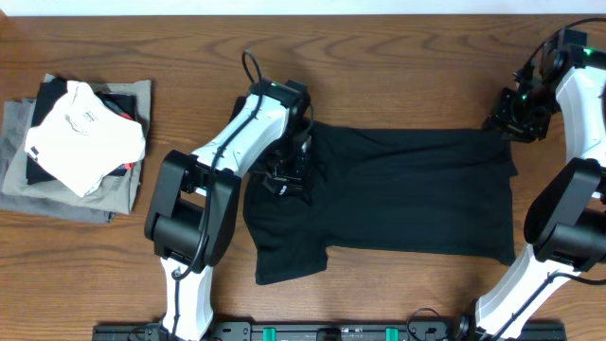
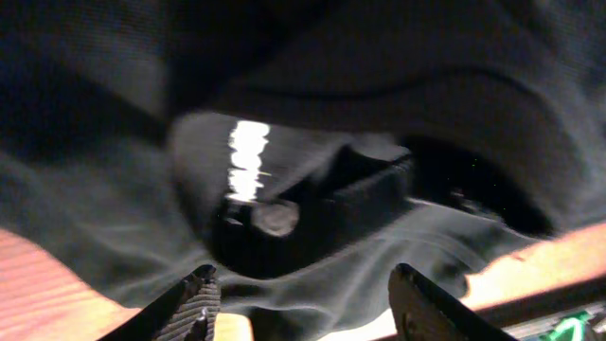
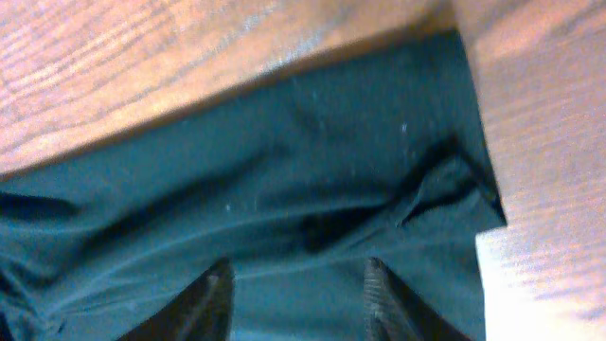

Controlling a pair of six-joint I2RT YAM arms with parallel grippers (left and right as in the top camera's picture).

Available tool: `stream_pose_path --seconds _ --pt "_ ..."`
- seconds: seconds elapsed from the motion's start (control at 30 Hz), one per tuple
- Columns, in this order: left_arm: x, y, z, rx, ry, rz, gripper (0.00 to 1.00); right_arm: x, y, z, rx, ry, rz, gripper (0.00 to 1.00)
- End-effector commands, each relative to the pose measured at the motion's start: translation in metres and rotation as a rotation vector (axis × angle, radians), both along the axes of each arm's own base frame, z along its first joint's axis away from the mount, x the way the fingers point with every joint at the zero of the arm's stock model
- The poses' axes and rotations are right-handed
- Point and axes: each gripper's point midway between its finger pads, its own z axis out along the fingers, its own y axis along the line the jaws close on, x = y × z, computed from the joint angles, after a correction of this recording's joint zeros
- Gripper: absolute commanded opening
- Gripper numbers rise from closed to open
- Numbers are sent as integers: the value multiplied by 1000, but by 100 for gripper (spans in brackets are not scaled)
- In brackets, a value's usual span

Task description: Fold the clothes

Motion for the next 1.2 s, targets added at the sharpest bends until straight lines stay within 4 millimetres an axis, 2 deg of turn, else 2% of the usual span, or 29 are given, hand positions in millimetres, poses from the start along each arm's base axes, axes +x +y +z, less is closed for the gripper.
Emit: stream_pose_path --seconds 0.0,0.07,0.2,0.27,0.33,0.5,0.6,0.87,1.0,1.17 --pt "19 7 14 10 -87 4 57 -7 4 0 8 26 9 28" --pt "24 4 13 0 -109 5 53 -13 5 0 14 48 19 17" --pt "35 -3 14 -32 -149 23 27 -16 6 -2 18 59 23 2" --pt "40 -7 18 -51 -175 24 15 -18 6 -5 19 65 23 1" --pt "46 -10 26 -65 -206 25 10 -20 7 -14 21 72 22 1" --pt "66 -22 55 -136 -312 28 10 -27 9 -52 25 79 2 1" --pt "70 -35 57 -204 -321 32 10 -31 10 -65 29 82 -13 1" --pt "77 -52 28 -268 -274 36 9 -33 9 -73 19 81 -13 1" --pt "81 -53 14 -264 -265 39 9 -32 4 -74 -9 78 -13 1" --pt "75 -55 -10 -250 -193 69 9 -31 4 -74 -9 74 -14 1"
